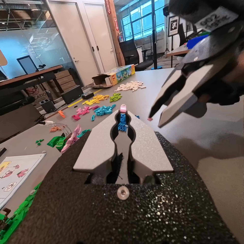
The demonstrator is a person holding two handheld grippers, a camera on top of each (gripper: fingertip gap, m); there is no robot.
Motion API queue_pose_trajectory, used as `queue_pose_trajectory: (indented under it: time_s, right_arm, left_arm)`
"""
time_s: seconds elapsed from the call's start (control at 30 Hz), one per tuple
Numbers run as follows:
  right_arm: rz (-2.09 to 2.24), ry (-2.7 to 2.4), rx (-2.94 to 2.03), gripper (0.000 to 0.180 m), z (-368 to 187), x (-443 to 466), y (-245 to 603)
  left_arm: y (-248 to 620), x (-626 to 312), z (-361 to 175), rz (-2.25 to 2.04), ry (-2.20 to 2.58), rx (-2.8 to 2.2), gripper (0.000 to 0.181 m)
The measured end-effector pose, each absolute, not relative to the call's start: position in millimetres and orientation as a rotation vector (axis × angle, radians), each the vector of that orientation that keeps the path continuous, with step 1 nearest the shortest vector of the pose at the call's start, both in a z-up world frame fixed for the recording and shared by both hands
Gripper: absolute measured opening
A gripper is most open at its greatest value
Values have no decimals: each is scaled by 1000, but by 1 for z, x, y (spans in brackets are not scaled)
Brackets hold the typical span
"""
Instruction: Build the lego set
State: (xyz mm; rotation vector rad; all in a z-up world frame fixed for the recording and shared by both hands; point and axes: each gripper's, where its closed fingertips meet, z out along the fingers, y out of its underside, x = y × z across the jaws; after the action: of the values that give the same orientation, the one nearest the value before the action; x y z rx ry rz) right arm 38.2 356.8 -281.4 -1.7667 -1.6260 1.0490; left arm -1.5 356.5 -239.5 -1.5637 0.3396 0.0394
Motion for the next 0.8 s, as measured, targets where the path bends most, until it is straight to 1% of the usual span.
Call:
queue_pose_trajectory:
  time_s: [0.03,0.2,0.3,0.67,0.8]
  right_arm:
    - [1087,-1597,-1756,37,-272,36,357]
    - [1244,-1528,-1682,44,-223,27,347]
    - [1247,-1565,-1648,47,-210,19,337]
    - [1181,-1635,-1684,51,-216,4,331]
    - [1083,-1600,-1683,51,-224,13,351]
  left_arm:
    - [357,-1,-240,44,343,-1565,5]
    - [357,1,-241,56,362,-1568,5]
    - [357,3,-241,58,372,-1564,5]
    - [356,4,-239,51,371,-1551,5]
    - [356,-2,-239,66,341,-1559,5]
